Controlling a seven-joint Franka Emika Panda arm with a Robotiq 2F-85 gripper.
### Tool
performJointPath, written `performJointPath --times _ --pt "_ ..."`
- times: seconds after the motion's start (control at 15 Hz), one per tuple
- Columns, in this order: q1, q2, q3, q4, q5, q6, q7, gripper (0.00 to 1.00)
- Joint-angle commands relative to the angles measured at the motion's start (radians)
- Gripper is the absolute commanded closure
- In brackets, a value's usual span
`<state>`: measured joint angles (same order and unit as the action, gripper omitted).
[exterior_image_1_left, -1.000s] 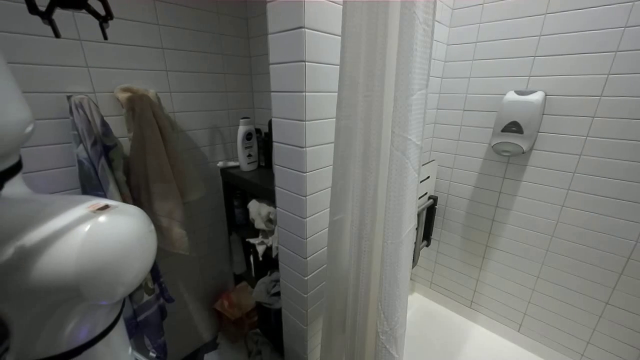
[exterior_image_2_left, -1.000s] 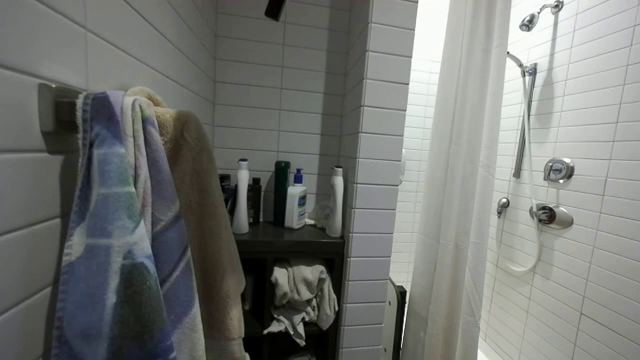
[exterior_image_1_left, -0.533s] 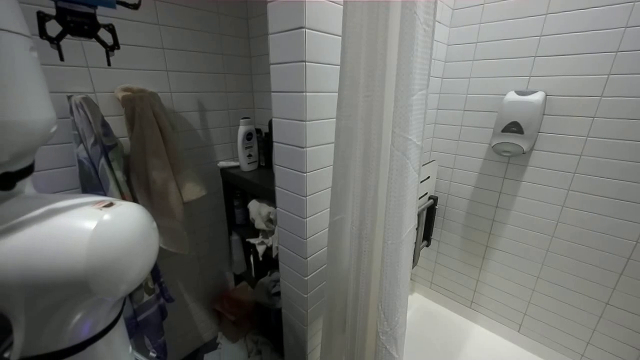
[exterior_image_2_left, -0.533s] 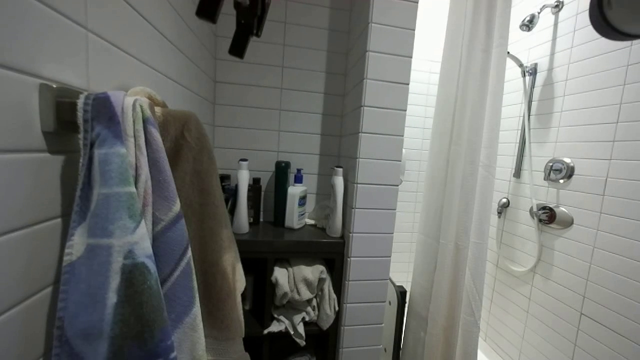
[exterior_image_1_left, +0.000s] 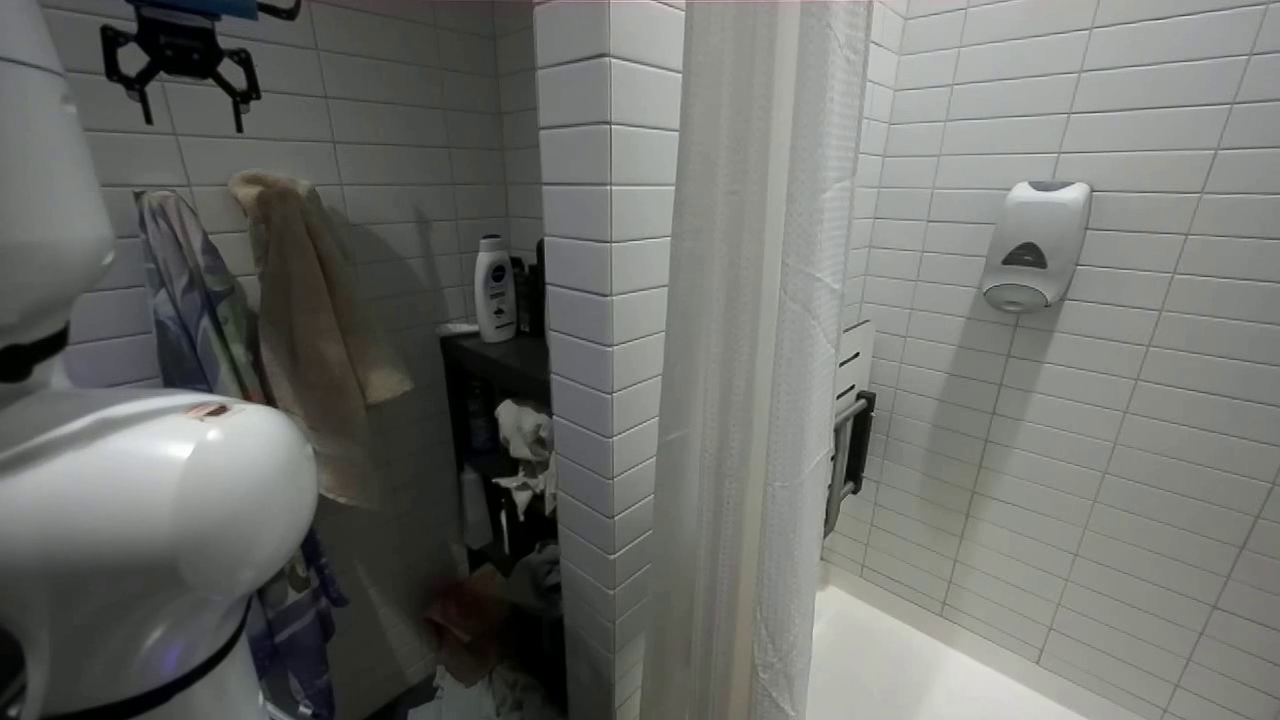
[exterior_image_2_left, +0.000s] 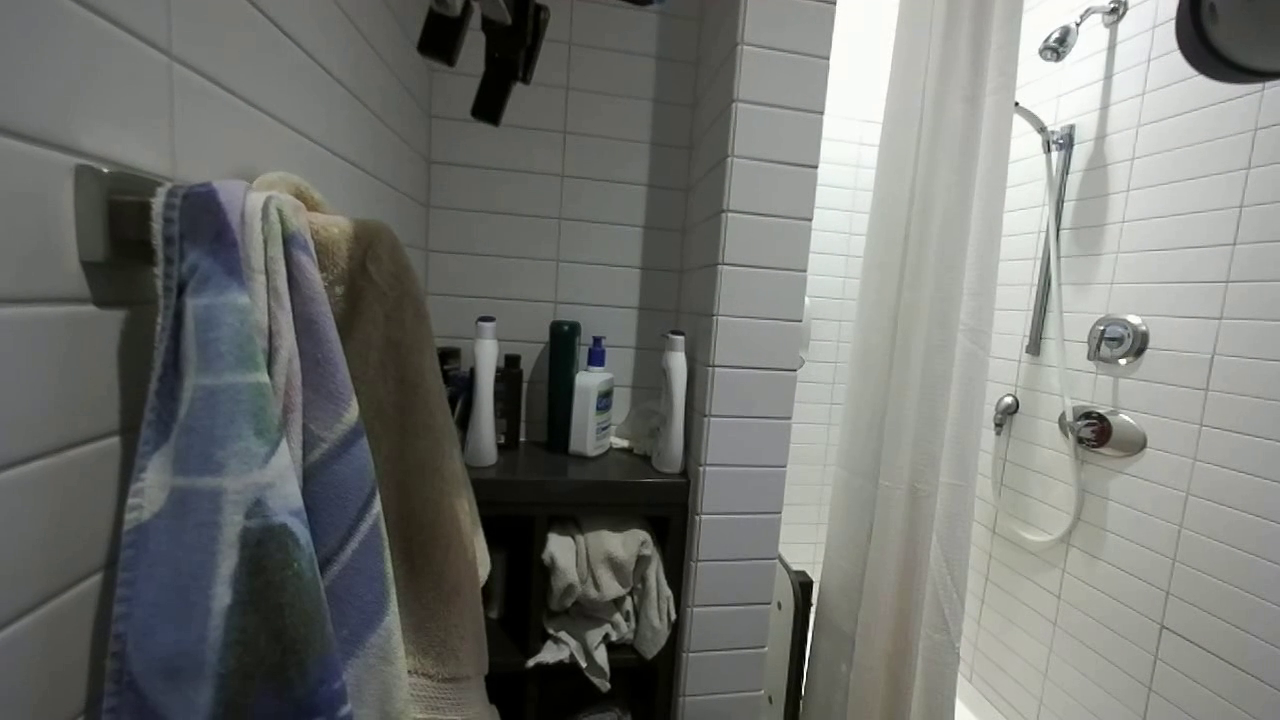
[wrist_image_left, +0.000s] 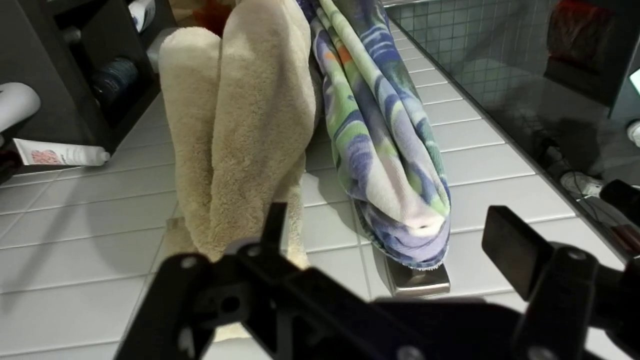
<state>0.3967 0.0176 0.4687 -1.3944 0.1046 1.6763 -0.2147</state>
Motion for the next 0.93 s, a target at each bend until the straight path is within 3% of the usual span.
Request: performJointPath --times 0.0,0.67,0.87 --pt "0.016 0.006 -0.013 0.008 -0.002 -0.004 0.002 0.0" --pt "0.019 0.01 -0.013 0.007 -0.002 -0.004 0.002 0.0" --pt "0.017 0.05 -0.016 0.078 -0.02 -0.031 -0.008 0.0"
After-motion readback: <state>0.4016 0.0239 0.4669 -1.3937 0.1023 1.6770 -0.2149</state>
